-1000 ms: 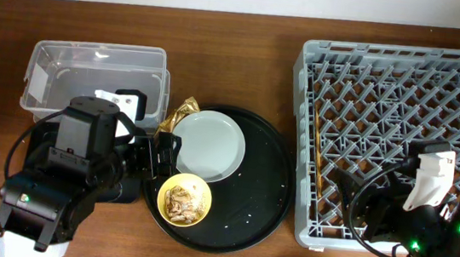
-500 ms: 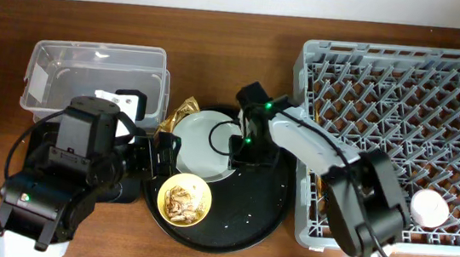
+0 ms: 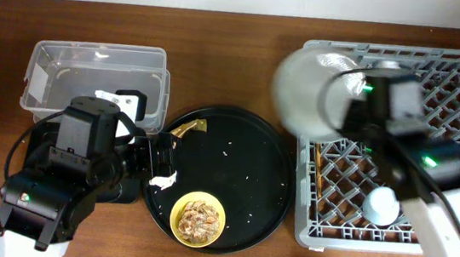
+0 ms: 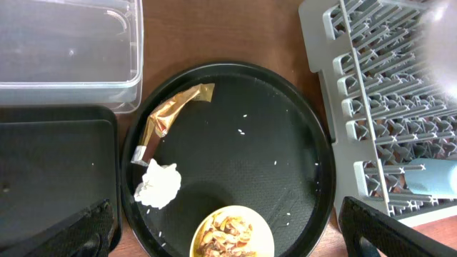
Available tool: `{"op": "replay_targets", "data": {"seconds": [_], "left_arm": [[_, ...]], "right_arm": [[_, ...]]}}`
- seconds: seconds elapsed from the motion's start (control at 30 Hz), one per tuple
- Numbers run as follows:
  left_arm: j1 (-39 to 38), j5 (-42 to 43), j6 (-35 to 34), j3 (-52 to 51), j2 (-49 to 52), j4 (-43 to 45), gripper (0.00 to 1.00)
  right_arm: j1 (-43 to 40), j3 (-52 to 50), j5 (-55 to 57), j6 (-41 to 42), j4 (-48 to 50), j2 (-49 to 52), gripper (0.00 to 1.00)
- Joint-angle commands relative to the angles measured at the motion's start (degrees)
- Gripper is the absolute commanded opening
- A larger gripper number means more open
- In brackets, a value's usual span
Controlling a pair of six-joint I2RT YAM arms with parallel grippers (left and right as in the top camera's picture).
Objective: Sort waste into correct bins and load items into the dishwasher rack
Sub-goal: 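Stand the white plate upright in the dish rack, release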
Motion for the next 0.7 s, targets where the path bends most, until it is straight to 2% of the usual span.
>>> {"op": "replay_targets", "data": {"seconds": [0.0,0.07,0.2,0.3,0.53,0.67], "left_arm": [[0.09,-0.26,0.9,0.0,-0.24,0.02,1.0],[0.09,-0.26,0.9,0.0,-0.24,0.02,1.0],[0.09,-0.26,0.9,0.02,-0.24,0.02,1.0],[0.09,-0.26,0.9,0.0,-0.24,-0.13,1.0],[0.09,-0.26,0.9,0.0,-0.24,-0.13,1.0],[0.09,-0.26,0.9,0.0,-0.24,-0.13,1.0]], "right_arm": [[-8.63,0.37,24.0,-0.37,-0.02,-0.61,0.04],[-12.72,0.37,24.0,-0.37,0.92,4.66,0.04],[-12.26,0.37,26.14,-0.42,1.92,16.15,0.04],[-9.51,0.37,26.16,-0.44,2.47,18.16,0.04],[-3.17,0.33,25.97,-9.05,4.81,19.67,0.04],[-2.71,0.33,40.61,-9.44,8.22,19.63,0.04]]}}
